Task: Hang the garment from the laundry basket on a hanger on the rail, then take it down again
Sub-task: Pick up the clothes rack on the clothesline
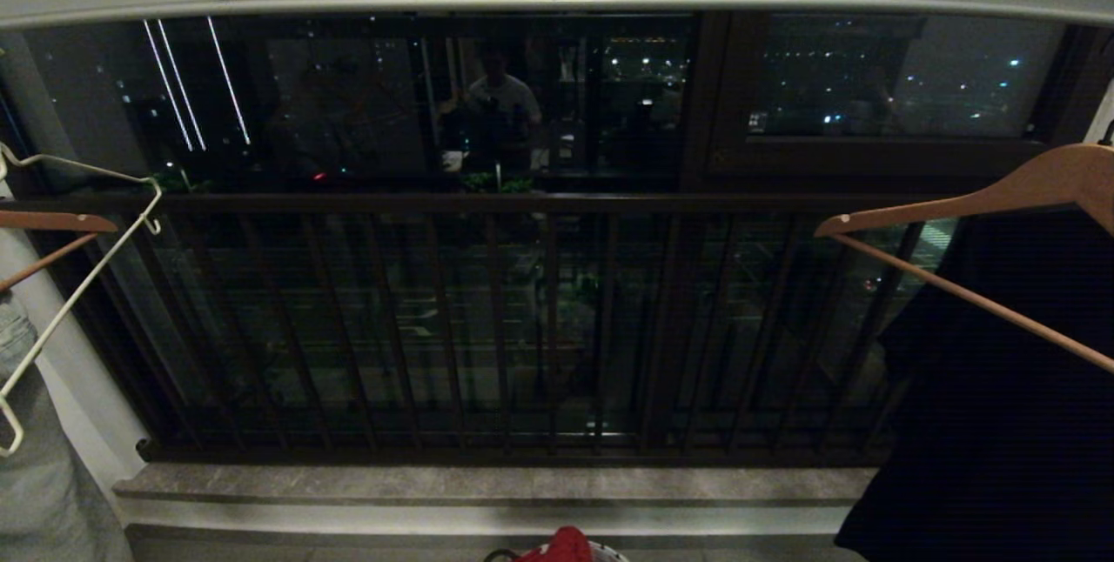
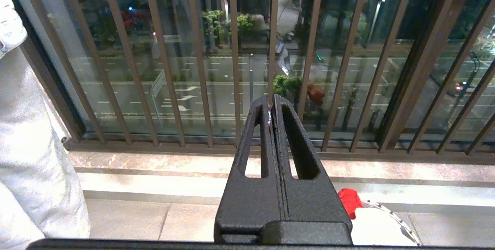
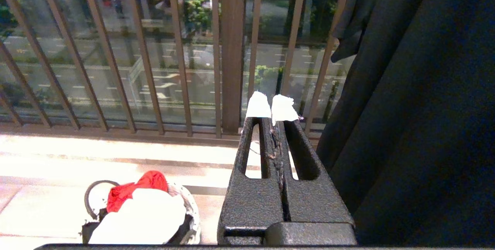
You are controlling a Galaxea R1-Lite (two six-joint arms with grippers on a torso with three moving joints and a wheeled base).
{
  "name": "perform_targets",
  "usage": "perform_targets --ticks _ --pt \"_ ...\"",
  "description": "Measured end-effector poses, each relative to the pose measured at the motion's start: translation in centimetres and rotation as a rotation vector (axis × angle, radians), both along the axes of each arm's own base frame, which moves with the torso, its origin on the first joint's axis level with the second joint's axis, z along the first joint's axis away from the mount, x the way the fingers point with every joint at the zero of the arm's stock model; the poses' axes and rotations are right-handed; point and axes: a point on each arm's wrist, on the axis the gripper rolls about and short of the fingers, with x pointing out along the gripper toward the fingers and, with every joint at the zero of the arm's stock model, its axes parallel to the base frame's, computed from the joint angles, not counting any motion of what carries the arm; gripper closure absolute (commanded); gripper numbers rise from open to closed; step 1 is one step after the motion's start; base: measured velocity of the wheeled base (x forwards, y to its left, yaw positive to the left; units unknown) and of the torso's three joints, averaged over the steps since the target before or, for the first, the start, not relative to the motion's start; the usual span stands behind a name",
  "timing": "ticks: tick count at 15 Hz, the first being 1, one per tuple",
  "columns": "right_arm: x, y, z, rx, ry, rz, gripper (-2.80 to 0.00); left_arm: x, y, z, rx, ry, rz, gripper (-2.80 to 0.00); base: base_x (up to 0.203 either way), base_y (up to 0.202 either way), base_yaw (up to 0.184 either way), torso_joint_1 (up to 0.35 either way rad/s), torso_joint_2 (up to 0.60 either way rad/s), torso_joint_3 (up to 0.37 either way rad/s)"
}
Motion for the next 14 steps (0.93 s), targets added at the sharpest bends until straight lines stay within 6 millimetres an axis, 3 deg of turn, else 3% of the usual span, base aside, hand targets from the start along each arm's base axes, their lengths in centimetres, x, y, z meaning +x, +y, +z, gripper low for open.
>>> perform_targets --ticks 14 --pt "0.0 0.0 0.0 0.0 0.0 0.0 0.0 0.0 0.0 0.0 0.0 0.0 0.0 0.0 0.0 0.0 0.0 0.0 0.0 0.0"
